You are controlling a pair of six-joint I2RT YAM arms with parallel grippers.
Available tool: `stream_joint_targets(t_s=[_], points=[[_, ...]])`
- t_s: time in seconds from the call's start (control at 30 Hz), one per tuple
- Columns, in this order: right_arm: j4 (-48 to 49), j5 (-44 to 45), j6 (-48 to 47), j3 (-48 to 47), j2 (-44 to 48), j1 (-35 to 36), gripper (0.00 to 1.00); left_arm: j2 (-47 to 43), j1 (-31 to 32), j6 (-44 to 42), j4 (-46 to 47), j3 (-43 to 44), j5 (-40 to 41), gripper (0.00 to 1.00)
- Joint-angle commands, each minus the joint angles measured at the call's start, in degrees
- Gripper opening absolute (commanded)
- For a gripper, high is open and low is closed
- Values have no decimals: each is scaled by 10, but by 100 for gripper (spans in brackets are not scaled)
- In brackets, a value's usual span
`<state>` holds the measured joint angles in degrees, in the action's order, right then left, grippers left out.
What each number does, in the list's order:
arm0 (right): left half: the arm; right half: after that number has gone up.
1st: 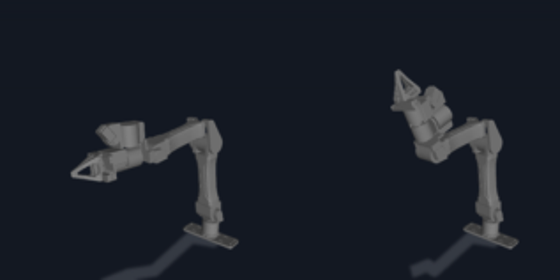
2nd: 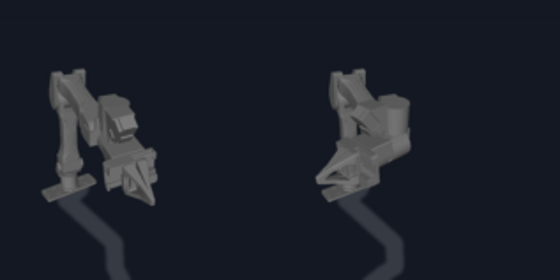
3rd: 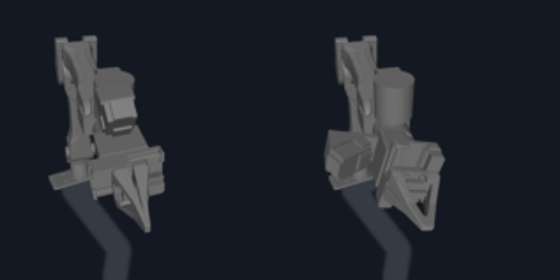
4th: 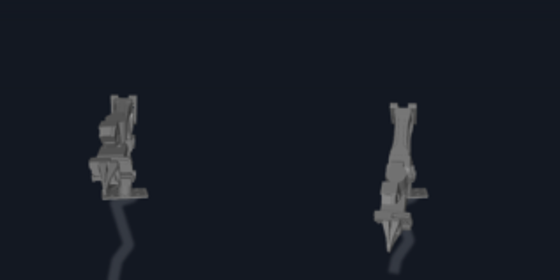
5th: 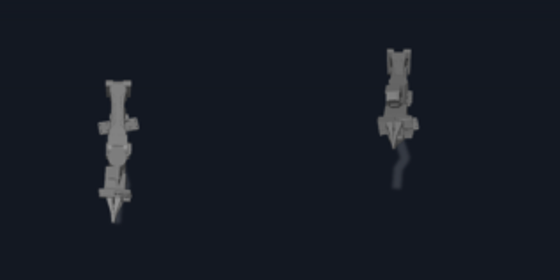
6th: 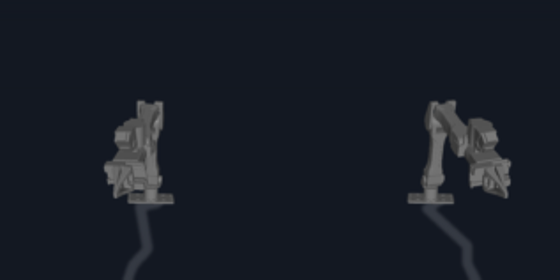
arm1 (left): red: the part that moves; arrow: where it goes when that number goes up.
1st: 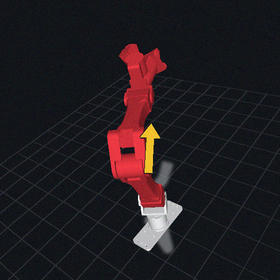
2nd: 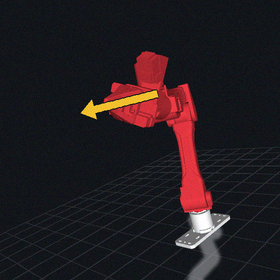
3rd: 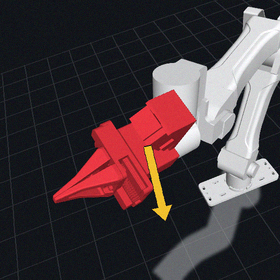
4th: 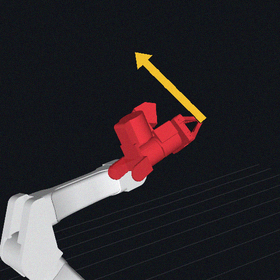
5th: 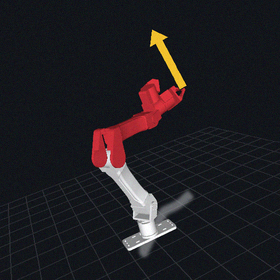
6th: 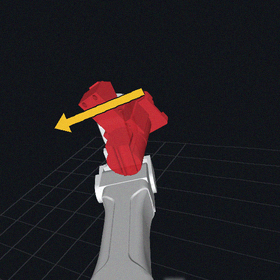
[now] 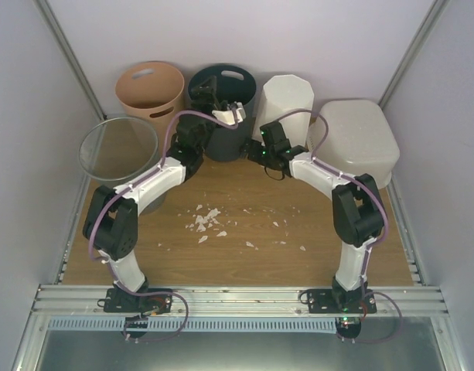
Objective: Turn the large container upside down
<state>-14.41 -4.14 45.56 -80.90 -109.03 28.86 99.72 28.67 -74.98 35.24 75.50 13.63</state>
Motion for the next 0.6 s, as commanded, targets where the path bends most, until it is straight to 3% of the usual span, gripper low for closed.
stream_joint_targets(t_s=[0.0,0.2,0.57], points=[[2,70,17,-12,-3,-37,95,7,-21,27,-123,51,-58,99],[-6,117,23,-5,-3,-65,97,-2,-28,22,-162,55,-69,99],[2,120,-11,-2,-21,-96,97,-3,-34,-2,-203,64,-65,95]])
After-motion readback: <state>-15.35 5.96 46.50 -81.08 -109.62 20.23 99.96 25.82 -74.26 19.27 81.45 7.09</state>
